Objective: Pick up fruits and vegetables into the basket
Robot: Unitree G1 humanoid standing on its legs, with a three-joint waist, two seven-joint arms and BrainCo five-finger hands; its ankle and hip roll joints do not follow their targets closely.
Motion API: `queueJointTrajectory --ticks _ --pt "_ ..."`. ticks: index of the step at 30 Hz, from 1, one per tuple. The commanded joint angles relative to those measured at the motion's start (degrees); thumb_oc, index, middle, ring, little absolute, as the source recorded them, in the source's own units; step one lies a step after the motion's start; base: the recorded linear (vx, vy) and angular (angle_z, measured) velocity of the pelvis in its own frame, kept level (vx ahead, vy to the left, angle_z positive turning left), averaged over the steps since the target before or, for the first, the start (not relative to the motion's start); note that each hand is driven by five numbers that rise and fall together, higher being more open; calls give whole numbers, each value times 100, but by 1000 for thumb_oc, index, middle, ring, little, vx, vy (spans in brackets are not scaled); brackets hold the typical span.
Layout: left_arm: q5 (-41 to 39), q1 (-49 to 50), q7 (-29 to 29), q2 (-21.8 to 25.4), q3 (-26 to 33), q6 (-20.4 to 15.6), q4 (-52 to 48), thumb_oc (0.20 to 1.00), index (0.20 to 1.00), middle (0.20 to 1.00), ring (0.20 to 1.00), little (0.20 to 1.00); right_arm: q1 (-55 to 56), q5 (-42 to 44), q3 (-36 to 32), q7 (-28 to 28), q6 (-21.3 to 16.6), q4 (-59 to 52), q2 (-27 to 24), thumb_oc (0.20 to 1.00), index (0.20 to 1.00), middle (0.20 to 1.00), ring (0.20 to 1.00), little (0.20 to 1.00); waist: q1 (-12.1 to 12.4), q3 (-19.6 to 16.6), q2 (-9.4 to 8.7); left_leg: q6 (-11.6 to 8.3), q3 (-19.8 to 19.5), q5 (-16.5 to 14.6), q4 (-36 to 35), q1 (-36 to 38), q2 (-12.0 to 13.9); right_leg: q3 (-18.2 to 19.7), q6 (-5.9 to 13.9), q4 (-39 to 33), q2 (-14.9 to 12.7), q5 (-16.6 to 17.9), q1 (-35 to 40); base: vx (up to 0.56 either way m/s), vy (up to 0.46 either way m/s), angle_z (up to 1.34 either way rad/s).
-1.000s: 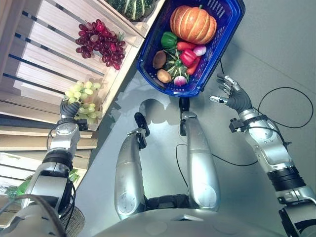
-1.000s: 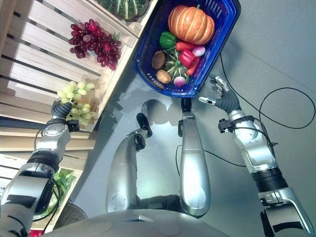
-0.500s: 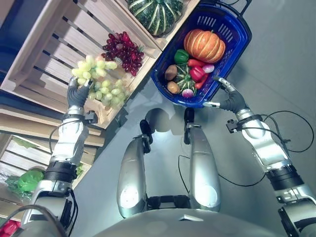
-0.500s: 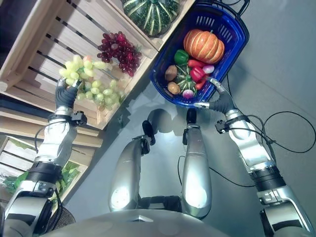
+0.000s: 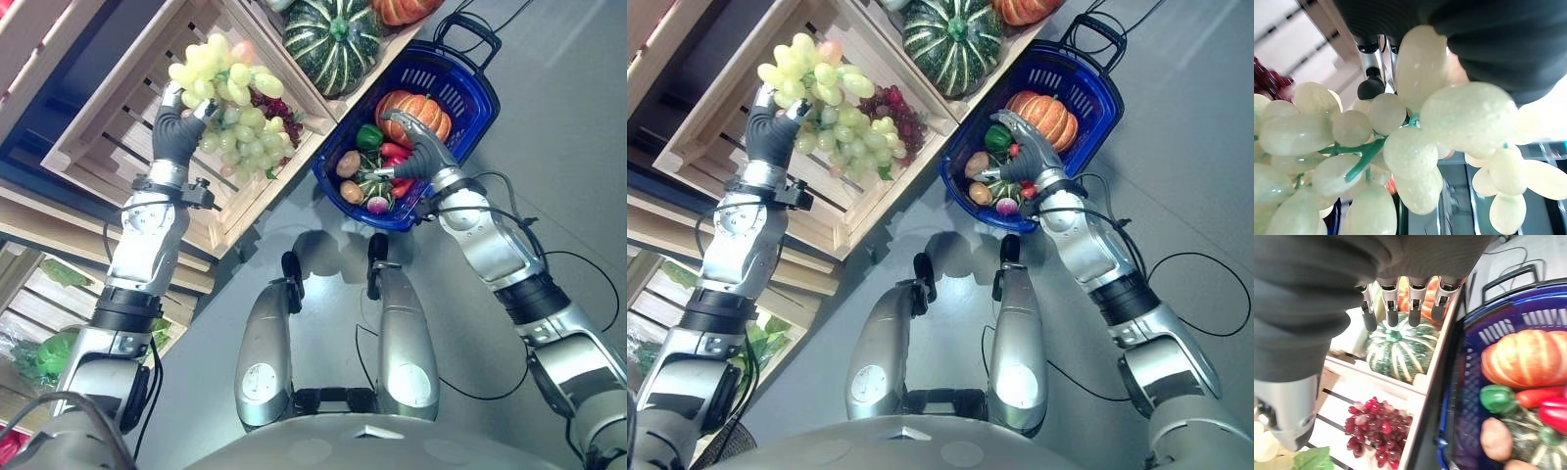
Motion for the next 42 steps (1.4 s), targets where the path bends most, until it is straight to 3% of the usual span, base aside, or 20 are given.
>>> queueJointTrajectory --ticks 1,7,11,15,20,23,28,33,36,42 --pt "-472 -287 -174 -62 -198 -199 -767 200 200 200 200 200 -350 -108 167 -410 -67 -119 329 1000 1000 1000 1000 1000 88 -473 -88 275 -5 -106 -200 104 -282 -18 365 15 -217 -485 486 32 -44 -1" --pt "-286 -507 -85 -231 -428 -225 -868 200 200 200 200 200 -543 -119 315 -418 68 -172 538 1000 1000 1000 1000 1000 99 -529 -129 255 -5 -143 -255 244 -251 -40 397 -90 -262 -477 644 8 -19 1" --pt "-192 -614 -51 -292 -528 -501 -873 200 200 200 200 200 -641 -132 463 -242 198 -99 643 1000 1000 1000 1000 1000 119 -586 -166 234 -12 -167 -293 320 -234 -60 409 -175 -281 -474 738 11 -37 1" --pt "-122 -701 15 -353 -614 -409 -914 200 200 200 200 200 -696 -29 592 -97 331 -90 691 1000 1000 1000 1000 1000 130 -630 -201 217 -20 -146 -351 362 -205 -76 405 -274 -280 -436 799 -1 -39 2" --pt "-239 -704 91 -391 -592 -591 -946 200 200 200 200 200 -526 954 521 -33 207 -314 753 1000 1000 1000 1000 1000 115 -670 -250 187 -19 -153 -445 499 -149 -101 410 -387 -275 -434 942 4 -13 0" --pt "-288 -677 75 -463 -584 -678 -1005 200 200 200 200 200 -396 1151 478 65 119 -445 810 1000 1000 1000 1000 1000 103 -682 -275 169 -21 -187 -428 520 -135 -89 423 -374 -268 -465 964 0 0 0" --pt "-199 -712 106 -607 -654 -900 -1071 200 200 200 200 200 -355 1134 538 163 290 -588 921 1000 1000 1000 1000 1000 95 -745 -324 159 0 -153 -499 576 -116 -83 419 -481 -250 -416 1026 0 0 0" --pt "-217 -724 321 -635 -628 -915 -1044 200 200 200 200 200 -297 1391 484 -76 639 -656 940 1000 1000 1000 1000 1000 75 -778 -354 153 18 -122 -600 668 -92 -76 426 -558 -234 -394 1088 0 0 0" --pt "-322 -625 502 -639 -527 -1030 -1054 200 200 200 200 200 -97 1722 290 -610 788 -682 919 1000 1000 1000 1000 1000 42 -779 -365 141 36 -153 -611 740 -64 -69 434 -556 -222 -433 1147 7 -3 -4" --pt "-186 -281 1010 -764 -273 -1236 -1269 200 200 200 200 200 474 1686 -360 -1455 -26 -1117 963 1000 1000 1000 1000 1000 -69 -826 -340 142 55 -126 -705 804 -46 -31 443 -640 -183 -409 1189 6 17 -3"
